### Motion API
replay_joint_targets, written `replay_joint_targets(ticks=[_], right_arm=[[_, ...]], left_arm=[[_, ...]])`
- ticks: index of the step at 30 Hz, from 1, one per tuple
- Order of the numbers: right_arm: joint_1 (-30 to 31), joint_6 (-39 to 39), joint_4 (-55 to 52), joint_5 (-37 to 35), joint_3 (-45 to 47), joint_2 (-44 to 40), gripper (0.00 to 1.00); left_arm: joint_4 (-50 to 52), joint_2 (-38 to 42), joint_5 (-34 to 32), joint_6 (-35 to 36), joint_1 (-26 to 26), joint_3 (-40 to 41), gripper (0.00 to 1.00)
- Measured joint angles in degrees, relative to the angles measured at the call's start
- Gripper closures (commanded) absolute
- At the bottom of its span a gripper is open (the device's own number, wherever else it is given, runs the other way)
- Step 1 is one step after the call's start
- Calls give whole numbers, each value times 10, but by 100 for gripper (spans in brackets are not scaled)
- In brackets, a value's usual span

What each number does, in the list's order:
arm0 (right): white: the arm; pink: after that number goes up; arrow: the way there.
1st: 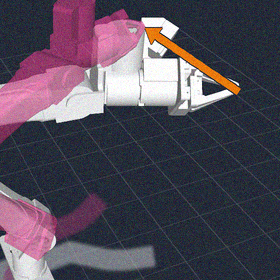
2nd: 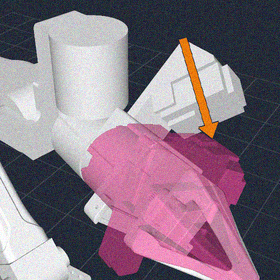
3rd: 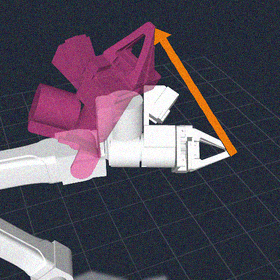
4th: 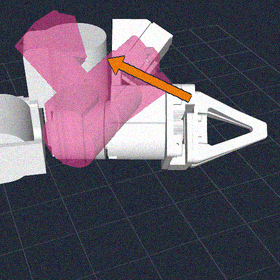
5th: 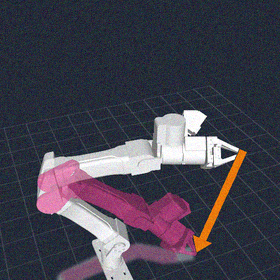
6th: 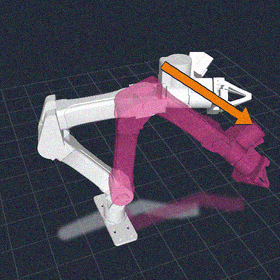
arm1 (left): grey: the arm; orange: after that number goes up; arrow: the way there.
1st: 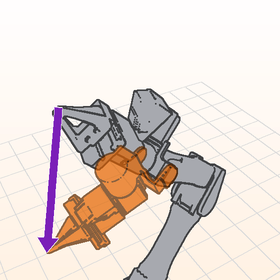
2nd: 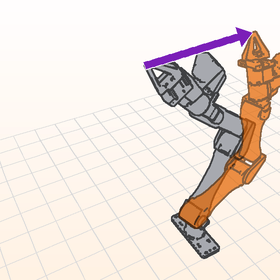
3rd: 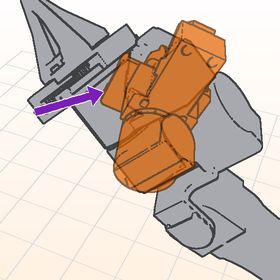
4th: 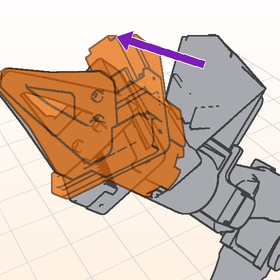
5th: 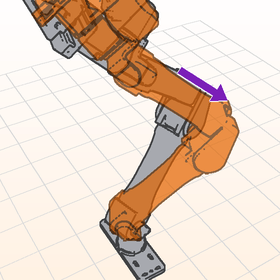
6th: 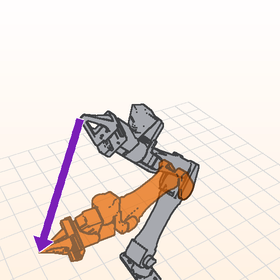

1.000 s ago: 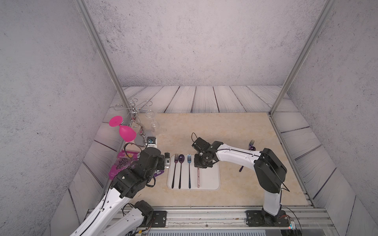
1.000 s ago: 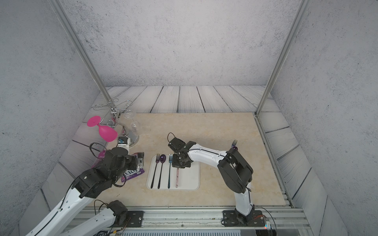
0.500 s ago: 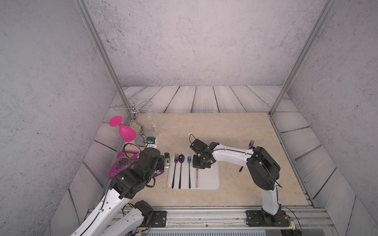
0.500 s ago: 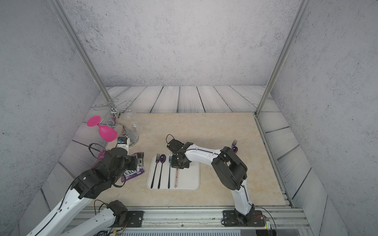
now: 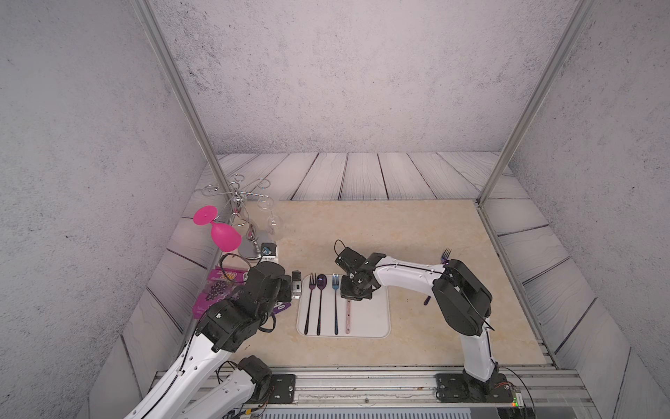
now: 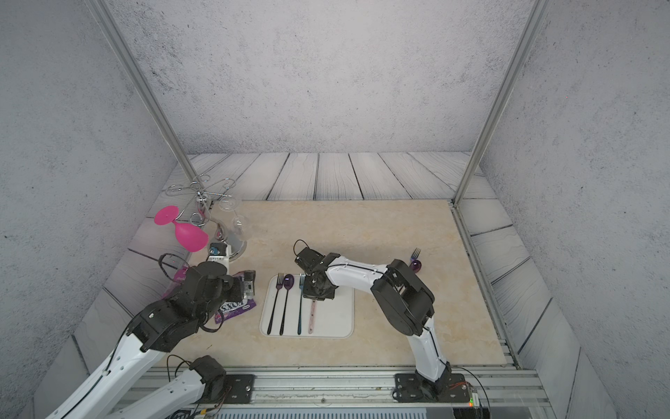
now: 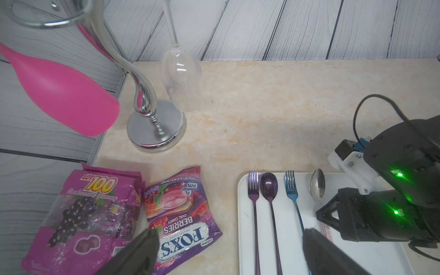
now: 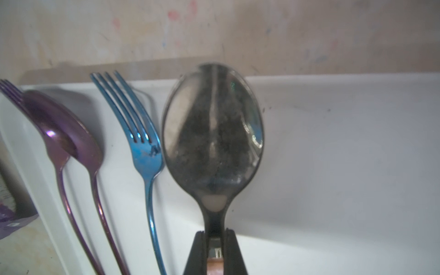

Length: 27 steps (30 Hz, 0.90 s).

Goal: Set the spoon and fork side by side
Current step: Place the spoon on the tray.

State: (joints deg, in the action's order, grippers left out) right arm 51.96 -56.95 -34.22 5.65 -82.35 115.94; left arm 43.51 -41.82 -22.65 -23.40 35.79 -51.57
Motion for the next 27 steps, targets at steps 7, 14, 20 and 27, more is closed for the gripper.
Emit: replay_joint_targets(ticks=[7,14,20,27], right_arm=[[0,-1,1,0,-3,9,80],[0,-1,2,0,-5,9,75],[0,0,2,-2,-5,9,74],[5,20,-21,-18,-7,1,70]], left_arm=[[0,0,0,0,0,0,0],[0,0,0,0,0,0,0],[0,0,0,0,0,0,0],[0,-3,0,0,0,0,1]])
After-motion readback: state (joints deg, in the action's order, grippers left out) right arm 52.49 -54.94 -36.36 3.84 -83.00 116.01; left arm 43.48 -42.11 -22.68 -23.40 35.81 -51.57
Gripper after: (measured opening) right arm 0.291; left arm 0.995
